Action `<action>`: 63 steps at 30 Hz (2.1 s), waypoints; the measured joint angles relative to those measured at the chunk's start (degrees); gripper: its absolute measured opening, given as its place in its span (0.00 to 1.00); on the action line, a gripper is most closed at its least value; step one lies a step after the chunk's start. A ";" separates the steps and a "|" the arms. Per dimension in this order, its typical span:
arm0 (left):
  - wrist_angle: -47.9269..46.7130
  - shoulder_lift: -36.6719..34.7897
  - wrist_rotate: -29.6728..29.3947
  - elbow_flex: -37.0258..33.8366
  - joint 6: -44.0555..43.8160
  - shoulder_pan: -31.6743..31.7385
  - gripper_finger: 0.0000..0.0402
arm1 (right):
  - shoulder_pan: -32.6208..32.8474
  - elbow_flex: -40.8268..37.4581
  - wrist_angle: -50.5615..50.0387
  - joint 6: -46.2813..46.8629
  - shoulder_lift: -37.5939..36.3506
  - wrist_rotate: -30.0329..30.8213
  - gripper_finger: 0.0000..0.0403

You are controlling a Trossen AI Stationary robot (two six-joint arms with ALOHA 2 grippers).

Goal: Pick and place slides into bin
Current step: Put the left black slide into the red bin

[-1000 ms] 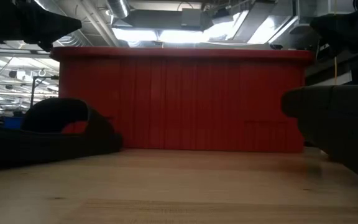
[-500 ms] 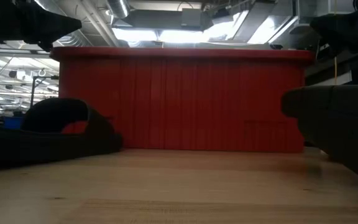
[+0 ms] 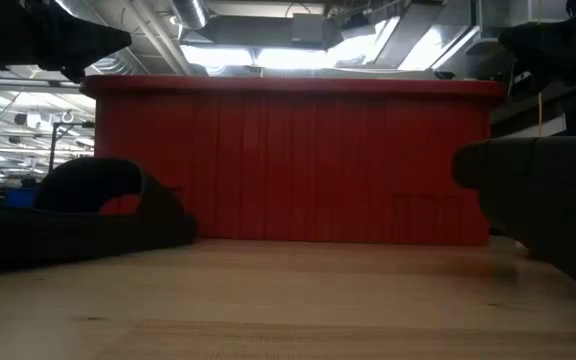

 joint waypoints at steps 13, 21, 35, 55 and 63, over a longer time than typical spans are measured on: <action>0.03 0.00 0.00 0.00 -0.13 0.00 0.02 | -0.02 0.01 0.00 4.67 0.00 0.03 0.01; 0.05 0.00 0.00 2.78 -4.54 -0.02 0.02 | -0.02 0.00 0.32 2.93 0.00 -0.01 0.01; -22.32 0.28 4.91 14.13 -12.63 -0.07 0.01 | 0.01 0.34 0.22 2.07 0.02 0.01 0.01; -39.63 8.26 8.46 24.11 -26.95 -0.07 0.02 | 0.01 14.71 -11.89 -1.60 11.27 3.57 0.01; -35.97 11.53 8.48 24.12 -27.15 0.39 0.02 | 0.01 26.91 -20.62 -1.04 23.43 3.50 0.01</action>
